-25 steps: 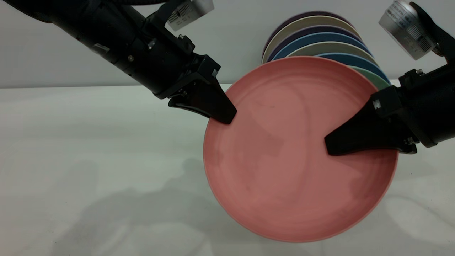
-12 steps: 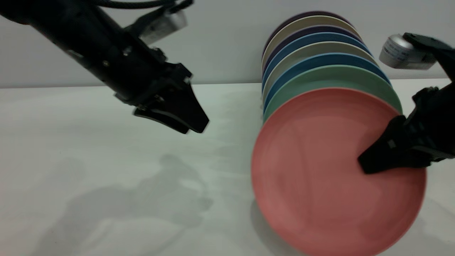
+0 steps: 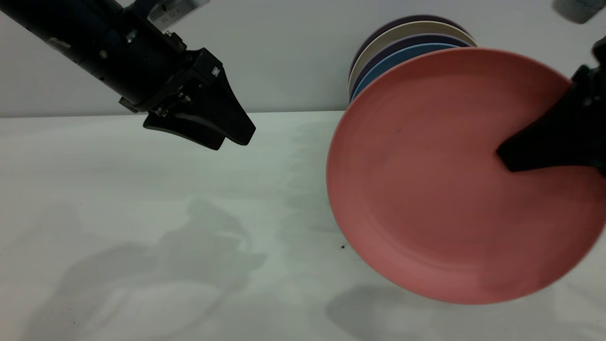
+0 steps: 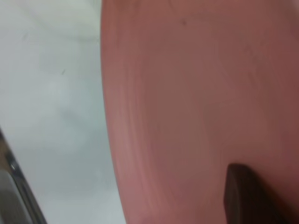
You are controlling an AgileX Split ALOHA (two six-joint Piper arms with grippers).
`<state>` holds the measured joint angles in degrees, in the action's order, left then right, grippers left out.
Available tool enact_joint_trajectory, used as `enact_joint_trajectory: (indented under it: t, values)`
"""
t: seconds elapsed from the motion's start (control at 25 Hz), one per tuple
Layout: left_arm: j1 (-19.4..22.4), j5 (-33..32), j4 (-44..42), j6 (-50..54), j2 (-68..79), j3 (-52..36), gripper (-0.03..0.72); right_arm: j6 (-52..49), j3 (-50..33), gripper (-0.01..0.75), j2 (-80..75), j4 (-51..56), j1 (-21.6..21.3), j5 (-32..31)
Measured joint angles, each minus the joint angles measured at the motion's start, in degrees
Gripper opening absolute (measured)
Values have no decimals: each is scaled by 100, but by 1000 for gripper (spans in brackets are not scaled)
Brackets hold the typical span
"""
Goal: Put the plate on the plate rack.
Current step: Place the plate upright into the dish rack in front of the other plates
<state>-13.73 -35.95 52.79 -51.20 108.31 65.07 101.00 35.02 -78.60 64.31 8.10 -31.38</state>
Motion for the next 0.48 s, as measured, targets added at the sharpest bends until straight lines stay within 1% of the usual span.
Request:
enact_joint_trajectory:
  t: [0.08, 0.28, 0.48]
  values:
    - [0, 53, -5, 0, 0, 0, 538, -52, 116, 137, 250, -352, 0, -50]
    - [0, 140, -76, -4, 0, 0, 538, -52, 517, 137, 526, -777, 0, 110]
    - [0, 141, -116, -4, 0, 0, 537, 268, 919, 137, 456, -1036, 0, 315]
